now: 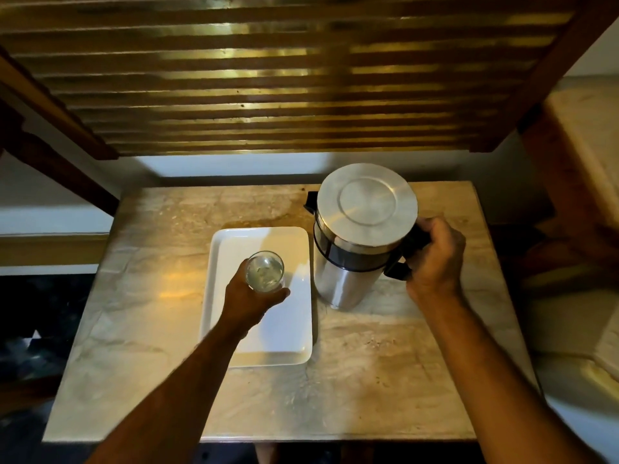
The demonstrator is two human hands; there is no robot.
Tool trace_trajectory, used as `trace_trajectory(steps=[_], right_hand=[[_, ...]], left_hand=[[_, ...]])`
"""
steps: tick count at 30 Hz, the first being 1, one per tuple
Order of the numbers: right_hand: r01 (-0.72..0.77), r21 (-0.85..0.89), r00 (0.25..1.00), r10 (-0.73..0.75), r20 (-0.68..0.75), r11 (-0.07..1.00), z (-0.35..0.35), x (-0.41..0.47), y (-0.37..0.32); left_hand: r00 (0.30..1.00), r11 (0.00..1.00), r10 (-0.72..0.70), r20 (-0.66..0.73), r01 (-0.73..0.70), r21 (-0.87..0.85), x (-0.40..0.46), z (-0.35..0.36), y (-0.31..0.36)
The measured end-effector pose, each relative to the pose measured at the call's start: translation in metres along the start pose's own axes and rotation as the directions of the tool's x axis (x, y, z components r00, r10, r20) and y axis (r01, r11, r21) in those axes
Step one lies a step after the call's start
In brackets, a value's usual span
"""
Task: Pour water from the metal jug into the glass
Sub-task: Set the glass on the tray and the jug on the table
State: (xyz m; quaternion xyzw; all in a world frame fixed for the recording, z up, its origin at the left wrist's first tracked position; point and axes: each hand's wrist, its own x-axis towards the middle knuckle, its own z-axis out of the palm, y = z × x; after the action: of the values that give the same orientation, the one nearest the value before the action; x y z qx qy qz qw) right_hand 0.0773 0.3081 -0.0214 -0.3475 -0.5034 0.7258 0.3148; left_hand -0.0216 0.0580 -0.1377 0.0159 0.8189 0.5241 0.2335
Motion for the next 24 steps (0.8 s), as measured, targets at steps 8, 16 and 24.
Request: trace_trajectory(steps=[8, 16, 24], right_hand=[[0.131, -0.067, 0.988, -0.124, 0.093, 0.989, -0.003, 0.004, 0.005], [0.230, -0.098, 0.962, -0.211, 0.171, 0.968, -0.007, 0.007, 0.003], [0.307, -0.218, 0.940, -0.260, 0.220, 0.926, -0.015, 0.008, 0.005]], left_hand=[[1.000, 1.000, -0.009, -0.026, 0.009, 0.015, -0.001, 0.004, -0.004], [0.998, 0.997, 0.020, -0.060, -0.015, 0.082, -0.001, 0.007, -0.008], [0.995, 0.995, 0.042, -0.093, -0.034, 0.092, -0.006, 0.012, -0.012]])
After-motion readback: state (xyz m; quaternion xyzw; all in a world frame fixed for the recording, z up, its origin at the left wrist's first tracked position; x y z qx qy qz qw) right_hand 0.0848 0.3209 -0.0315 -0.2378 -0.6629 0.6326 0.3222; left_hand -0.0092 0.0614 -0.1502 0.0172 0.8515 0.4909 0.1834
